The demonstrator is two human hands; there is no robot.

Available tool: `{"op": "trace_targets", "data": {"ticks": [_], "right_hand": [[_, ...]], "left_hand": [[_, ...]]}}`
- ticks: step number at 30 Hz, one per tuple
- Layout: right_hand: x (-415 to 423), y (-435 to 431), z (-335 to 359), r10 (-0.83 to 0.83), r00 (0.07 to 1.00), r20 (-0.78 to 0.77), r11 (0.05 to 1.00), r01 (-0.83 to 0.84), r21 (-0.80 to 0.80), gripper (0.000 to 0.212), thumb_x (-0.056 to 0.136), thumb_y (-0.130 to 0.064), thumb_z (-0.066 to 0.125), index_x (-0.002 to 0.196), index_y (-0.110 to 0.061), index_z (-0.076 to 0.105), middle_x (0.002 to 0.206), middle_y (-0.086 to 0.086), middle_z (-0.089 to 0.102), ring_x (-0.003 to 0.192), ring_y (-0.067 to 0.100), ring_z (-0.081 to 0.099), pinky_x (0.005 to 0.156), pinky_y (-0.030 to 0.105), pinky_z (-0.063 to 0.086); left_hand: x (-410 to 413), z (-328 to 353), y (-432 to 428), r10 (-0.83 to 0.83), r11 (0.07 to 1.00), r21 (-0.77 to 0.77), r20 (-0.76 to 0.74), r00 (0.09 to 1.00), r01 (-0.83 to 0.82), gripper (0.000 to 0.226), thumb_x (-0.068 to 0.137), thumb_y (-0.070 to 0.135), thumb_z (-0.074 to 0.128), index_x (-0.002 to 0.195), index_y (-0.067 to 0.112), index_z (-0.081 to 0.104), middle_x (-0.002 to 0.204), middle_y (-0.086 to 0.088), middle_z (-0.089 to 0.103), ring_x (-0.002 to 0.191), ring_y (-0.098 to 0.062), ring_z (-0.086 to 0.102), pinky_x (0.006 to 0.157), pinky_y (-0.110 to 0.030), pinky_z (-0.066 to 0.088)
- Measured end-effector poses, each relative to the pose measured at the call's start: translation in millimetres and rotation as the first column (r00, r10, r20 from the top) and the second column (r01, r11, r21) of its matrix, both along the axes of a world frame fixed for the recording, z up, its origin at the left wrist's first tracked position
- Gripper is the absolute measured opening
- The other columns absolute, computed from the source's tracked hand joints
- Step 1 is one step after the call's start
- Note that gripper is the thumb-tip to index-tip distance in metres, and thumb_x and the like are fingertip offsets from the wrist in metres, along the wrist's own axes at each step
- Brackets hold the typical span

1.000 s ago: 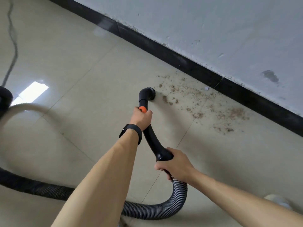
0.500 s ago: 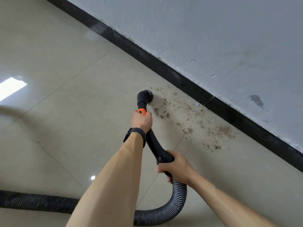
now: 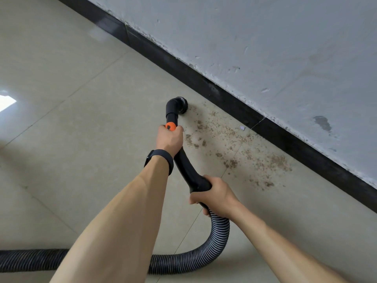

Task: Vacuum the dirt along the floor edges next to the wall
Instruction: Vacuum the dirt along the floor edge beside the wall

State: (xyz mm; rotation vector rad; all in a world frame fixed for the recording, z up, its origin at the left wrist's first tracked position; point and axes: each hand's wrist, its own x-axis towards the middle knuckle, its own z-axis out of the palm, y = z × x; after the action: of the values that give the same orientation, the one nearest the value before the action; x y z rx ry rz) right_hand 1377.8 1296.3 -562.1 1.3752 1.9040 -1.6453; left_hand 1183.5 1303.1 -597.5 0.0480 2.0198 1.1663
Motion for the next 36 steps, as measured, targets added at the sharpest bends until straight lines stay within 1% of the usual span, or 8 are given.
{"op": "trace_targets", "data": {"ticks": [6,10,15,21,26,28,32,36], "right_hand": [[-1.5,7.0,-2.2,-0.052,0.997,-0.050,0.998,0.050,-0.038,0.026,0.067,-0.025,0.082,0.083,-0.014,0.064,0.058,-0.003,0.061,0.050,0.021,0.059,0.058,0.034,0.053],[5.4,4.2,-4.0,-0.123,0.987,-0.101,0.988,0.111,-0.112,0.023,0.069,-0.021,0.082,0.080,-0.014,0.063,0.060,0.001,0.061,0.052,0.023,0.058,0.058,0.034,0.051],[17.0,-5.4,-6.4,-0.169,0.977,-0.132,0.977,0.148,-0.152,0.023,0.070,-0.020,0.082,0.079,-0.015,0.061,0.061,0.002,0.061,0.053,0.023,0.057,0.058,0.034,0.051],[17.3,-2.4,-1.4,-0.163,0.979,-0.123,0.981,0.147,-0.130,0.022,0.071,-0.020,0.082,0.080,-0.015,0.062,0.058,-0.002,0.061,0.052,0.021,0.058,0.057,0.031,0.051],[21.2,8.2,3.0,-0.158,0.981,-0.112,0.984,0.147,-0.103,0.023,0.071,-0.021,0.081,0.082,-0.013,0.063,0.058,-0.002,0.061,0.052,0.020,0.059,0.056,0.030,0.052],[24.1,13.3,3.3,-0.165,0.980,-0.114,0.983,0.154,-0.097,0.022,0.071,-0.021,0.081,0.080,-0.014,0.062,0.058,-0.001,0.061,0.052,0.020,0.059,0.056,0.030,0.052],[29.2,24.9,1.0,-0.188,0.975,-0.118,0.980,0.177,-0.093,0.021,0.071,-0.020,0.081,0.079,-0.014,0.061,0.058,-0.001,0.060,0.052,0.021,0.058,0.057,0.031,0.052],[34.1,34.0,-5.7,-0.199,0.973,-0.117,0.978,0.189,-0.091,0.024,0.070,-0.020,0.081,0.078,-0.014,0.060,0.057,0.001,0.058,0.051,0.021,0.057,0.056,0.031,0.052]], "left_hand": [[-4.4,-1.2,18.0,-0.078,0.997,-0.029,-0.045,0.996,0.077,0.025,0.089,0.023,0.054,0.109,0.010,0.045,0.090,-0.007,0.048,0.074,-0.026,0.051,0.071,-0.039,0.049],[0.0,-0.8,25.4,-0.140,0.989,-0.055,-0.078,0.987,0.136,0.026,0.091,0.020,0.052,0.113,0.009,0.045,0.090,-0.006,0.046,0.072,-0.023,0.046,0.061,-0.033,0.041],[10.3,-1.2,25.7,-0.206,0.974,-0.122,-0.107,0.973,0.192,0.022,0.093,0.021,0.050,0.110,0.010,0.041,0.088,-0.004,0.046,0.070,-0.021,0.047,0.059,-0.032,0.040],[11.8,1.0,26.0,-0.143,0.987,-0.082,-0.062,0.988,0.138,0.022,0.090,0.022,0.053,0.106,0.012,0.042,0.089,-0.006,0.048,0.075,-0.025,0.051,0.066,-0.035,0.046],[16.0,0.7,36.3,-0.127,0.991,-0.042,-0.036,0.991,0.126,0.022,0.090,0.022,0.056,0.105,0.010,0.044,0.083,-0.003,0.043,0.065,-0.018,0.043,0.055,-0.030,0.036],[18.6,0.8,43.8,-0.134,0.990,-0.040,-0.032,0.990,0.133,0.024,0.090,0.023,0.056,0.107,0.009,0.045,0.083,-0.002,0.046,0.066,-0.019,0.046,0.057,-0.030,0.039],[26.2,0.9,61.5,-0.129,0.992,-0.015,-0.023,0.991,0.128,0.024,0.089,0.024,0.057,0.105,0.011,0.046,0.084,-0.004,0.049,0.071,-0.025,0.052,0.068,-0.036,0.049],[32.8,-3.8,70.8,-0.133,0.991,-0.014,-0.040,0.990,0.132,0.025,0.088,0.024,0.056,0.107,0.011,0.046,0.084,-0.002,0.049,0.071,-0.022,0.051,0.069,-0.036,0.047]]}}
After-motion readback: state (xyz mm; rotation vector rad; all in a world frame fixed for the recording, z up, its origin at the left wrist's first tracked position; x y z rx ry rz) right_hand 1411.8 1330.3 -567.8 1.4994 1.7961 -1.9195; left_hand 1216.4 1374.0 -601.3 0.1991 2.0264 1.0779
